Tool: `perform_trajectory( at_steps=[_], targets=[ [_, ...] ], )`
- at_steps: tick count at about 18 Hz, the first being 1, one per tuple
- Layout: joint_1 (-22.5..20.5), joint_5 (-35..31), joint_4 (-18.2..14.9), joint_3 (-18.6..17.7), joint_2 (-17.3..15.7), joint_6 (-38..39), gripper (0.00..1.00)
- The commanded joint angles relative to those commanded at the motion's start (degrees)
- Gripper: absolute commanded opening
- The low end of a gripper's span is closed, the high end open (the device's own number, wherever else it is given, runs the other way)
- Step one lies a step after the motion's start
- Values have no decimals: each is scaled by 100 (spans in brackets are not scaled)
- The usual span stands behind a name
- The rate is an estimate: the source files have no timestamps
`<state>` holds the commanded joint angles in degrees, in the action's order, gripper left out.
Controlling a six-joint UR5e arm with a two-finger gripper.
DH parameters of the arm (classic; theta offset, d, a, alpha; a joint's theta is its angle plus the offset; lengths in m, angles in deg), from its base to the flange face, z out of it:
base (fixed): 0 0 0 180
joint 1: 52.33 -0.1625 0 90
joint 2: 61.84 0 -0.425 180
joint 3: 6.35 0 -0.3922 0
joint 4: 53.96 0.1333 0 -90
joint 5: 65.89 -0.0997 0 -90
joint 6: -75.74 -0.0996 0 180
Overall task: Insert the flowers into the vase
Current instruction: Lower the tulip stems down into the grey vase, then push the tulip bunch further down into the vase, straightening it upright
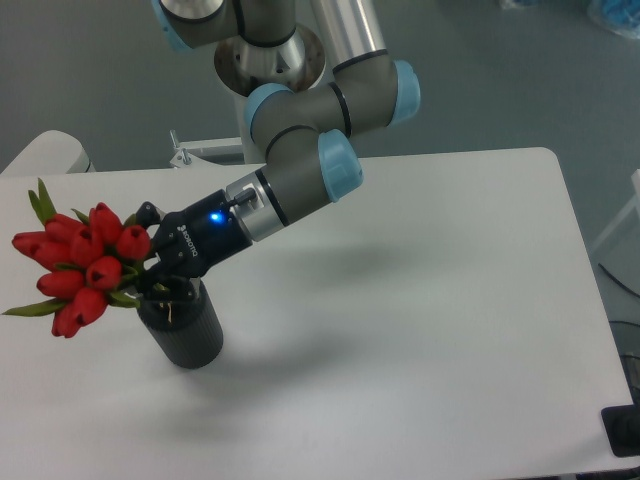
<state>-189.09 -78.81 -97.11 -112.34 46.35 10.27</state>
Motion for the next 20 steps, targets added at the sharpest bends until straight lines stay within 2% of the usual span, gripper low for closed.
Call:
perform_trajectory(
  at_steps=[14, 20],
  targets=[
    [-53, 9, 9, -483, -17, -554, 18],
    [-53, 9, 9, -483, 18, -554, 19]
  ],
)
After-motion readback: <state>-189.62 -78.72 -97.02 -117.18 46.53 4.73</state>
